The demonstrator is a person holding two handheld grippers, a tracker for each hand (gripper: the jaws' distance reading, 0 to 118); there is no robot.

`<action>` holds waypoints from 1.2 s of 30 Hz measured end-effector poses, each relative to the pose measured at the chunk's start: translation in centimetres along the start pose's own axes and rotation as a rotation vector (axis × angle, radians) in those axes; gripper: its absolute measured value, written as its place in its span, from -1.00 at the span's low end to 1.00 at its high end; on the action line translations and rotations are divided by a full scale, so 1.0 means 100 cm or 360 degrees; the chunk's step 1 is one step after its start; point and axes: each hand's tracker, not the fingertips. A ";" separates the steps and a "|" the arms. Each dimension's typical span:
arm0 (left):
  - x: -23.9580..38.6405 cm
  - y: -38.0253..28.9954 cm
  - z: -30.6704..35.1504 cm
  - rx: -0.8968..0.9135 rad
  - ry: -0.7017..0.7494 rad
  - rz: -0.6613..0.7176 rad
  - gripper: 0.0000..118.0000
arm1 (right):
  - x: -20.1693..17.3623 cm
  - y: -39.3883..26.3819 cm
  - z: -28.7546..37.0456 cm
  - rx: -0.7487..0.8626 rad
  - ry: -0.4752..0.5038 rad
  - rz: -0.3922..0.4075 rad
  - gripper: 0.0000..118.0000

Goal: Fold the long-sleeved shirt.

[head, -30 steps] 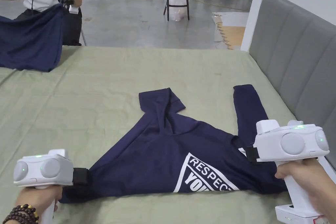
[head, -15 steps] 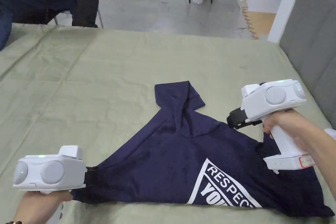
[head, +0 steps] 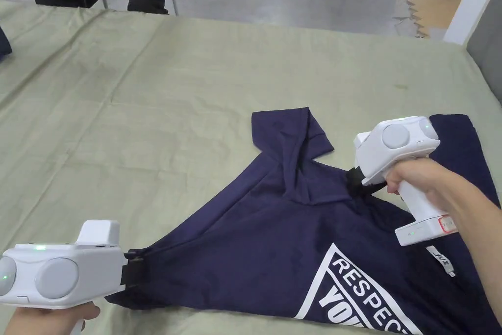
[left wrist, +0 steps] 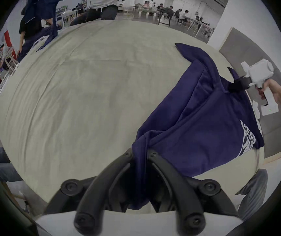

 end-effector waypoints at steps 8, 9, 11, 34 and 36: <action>0.025 0.073 0.063 0.0354 -0.0098 -0.0109 -0.75 | 0.019 -0.038 0.189 0.0481 -0.0130 -0.0014 -0.93; 0.034 0.091 0.076 0.0419 -0.0108 -0.0135 -0.75 | 0.024 -0.040 0.217 0.0541 -0.0185 -0.0019 -0.93; 0.051 0.133 0.099 0.0529 -0.0149 -0.0180 -0.75 | 0.034 -0.039 0.264 0.0664 -0.0234 -0.0050 -0.93; 0.212 0.498 0.344 0.1459 -0.0327 -0.0259 -0.75 | 0.115 0.131 0.583 0.1700 -0.0811 -0.0480 -0.93; 0.214 0.499 0.348 0.1479 -0.0320 -0.0243 -0.75 | 0.112 0.134 0.593 0.1713 -0.0810 -0.0470 -0.93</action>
